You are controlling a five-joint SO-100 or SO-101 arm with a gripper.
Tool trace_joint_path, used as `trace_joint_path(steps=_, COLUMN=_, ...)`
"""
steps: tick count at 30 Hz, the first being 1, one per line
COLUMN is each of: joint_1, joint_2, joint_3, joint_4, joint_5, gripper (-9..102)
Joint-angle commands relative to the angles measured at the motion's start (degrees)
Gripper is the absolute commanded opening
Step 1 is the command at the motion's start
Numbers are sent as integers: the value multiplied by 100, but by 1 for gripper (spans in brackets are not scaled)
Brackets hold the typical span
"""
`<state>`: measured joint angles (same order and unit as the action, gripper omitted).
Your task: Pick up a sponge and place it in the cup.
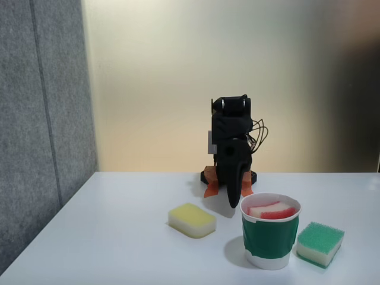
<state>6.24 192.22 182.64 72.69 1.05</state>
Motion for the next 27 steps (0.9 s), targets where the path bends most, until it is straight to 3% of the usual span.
trace_joint_path(steps=1, joint_1=18, joint_2=70, joint_3=264, joint_4=114, joint_5=26, gripper=0)
trace_joint_path(steps=4, joint_1=18, joint_2=70, joint_3=264, joint_4=114, joint_5=26, gripper=4)
trace_joint_path(steps=27, joint_1=18, joint_2=70, joint_3=264, joint_4=114, joint_5=26, gripper=3)
